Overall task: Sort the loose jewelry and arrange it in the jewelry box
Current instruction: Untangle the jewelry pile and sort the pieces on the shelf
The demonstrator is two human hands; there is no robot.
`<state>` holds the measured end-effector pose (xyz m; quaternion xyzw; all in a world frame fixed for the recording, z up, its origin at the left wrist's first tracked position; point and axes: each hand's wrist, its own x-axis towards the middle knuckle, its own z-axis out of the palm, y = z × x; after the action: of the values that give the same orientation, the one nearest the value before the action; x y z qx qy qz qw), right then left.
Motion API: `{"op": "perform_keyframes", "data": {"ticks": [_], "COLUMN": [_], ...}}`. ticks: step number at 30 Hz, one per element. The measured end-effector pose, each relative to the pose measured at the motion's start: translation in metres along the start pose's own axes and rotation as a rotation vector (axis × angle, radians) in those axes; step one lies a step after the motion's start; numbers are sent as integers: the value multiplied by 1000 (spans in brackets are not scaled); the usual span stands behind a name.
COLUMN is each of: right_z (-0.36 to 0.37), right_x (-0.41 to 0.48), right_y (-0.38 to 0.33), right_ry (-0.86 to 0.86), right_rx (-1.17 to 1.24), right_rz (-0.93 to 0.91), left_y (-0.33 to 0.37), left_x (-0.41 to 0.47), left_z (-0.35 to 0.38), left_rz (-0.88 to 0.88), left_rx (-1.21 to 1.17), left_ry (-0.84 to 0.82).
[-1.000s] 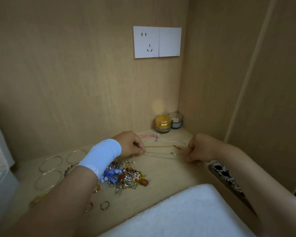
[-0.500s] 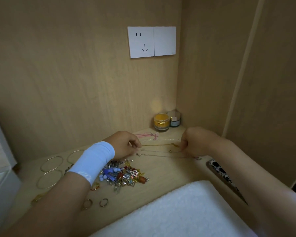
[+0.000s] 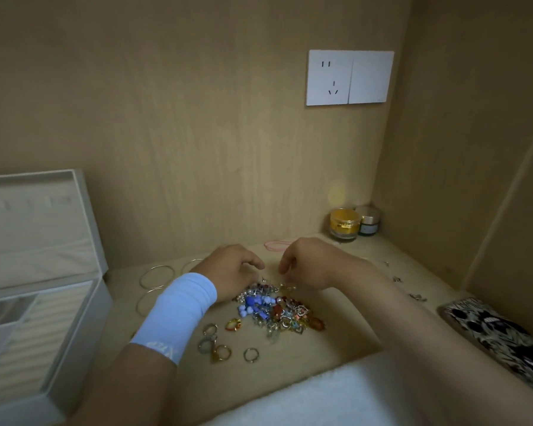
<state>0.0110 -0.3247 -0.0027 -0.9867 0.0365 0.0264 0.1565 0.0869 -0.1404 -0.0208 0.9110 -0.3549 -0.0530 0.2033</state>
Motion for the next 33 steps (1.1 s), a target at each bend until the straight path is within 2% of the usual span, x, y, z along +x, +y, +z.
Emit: {"op": "perform_keyframes", "data": {"ticks": [3,9,13,16,25,29,33], "right_z": [4,-5,-9,0,24,24,10], "right_x": [10,15,27,37,52,53,50], "right_y": [-9,-18,-21,-30,-35,-29,-22], "right_ry": [-36,-268,-128,-64,-18,-53,-81], "right_rx": [-35,-1,42,71,40,-9,67], "right_rz": [-13,-14,9,-50,-125,-144,-161], "left_y": [-9,-27,-30,-31,-33,-33,-35], "left_x": [0,-1,-1,3,4,3,4], "left_z": [-2,-8,-11,-6,-7,-9,-13], "left_rz": [-29,-85,-91,-114,-100,-80,-56], "left_rx": [2,-108,-103,-65,-107,-155,-227], "left_ry": [-14,-64,-58,-67,-31,17,72]}}
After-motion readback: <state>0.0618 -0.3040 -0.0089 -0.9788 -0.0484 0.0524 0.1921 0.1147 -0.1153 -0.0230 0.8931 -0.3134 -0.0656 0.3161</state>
